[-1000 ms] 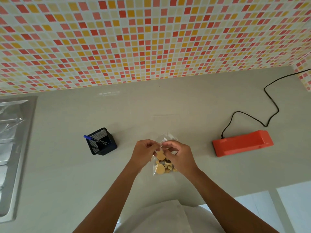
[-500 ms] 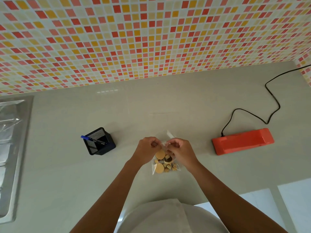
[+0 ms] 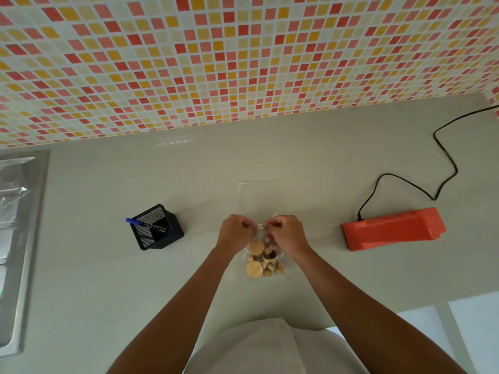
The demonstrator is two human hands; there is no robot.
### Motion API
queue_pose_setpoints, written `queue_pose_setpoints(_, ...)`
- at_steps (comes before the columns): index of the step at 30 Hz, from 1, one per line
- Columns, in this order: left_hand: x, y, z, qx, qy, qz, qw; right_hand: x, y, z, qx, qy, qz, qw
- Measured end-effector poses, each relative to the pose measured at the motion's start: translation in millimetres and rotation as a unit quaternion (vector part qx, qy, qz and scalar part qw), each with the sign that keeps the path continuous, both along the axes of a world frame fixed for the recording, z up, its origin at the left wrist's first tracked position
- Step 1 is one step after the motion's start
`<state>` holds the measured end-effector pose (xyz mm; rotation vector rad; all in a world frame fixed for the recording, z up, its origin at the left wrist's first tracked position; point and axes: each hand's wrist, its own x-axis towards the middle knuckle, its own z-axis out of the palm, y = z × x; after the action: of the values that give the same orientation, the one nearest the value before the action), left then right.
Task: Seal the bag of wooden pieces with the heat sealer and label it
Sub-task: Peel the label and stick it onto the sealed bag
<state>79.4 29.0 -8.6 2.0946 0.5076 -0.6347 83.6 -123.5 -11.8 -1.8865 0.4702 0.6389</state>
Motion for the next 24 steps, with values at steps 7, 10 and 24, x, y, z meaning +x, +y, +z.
queue_pose_setpoints(7,0.6,-3.2,-1.9,0.026,-0.002,0.001,1.000,7.0,-3.8,-2.0,-0.011,0.003,0.005,1.000)
queue_pose_setpoints(10,-0.7,-4.5,-2.0,0.024,-0.003,0.024,0.999,7.9,-4.4,-3.5,-0.009,0.005,0.004,1.000)
queue_pose_setpoints(24,-1.2,-7.7,-1.6,0.029,0.001,0.049,0.998,7.5,-8.0,-5.2,-0.021,-0.003,0.003,1.000)
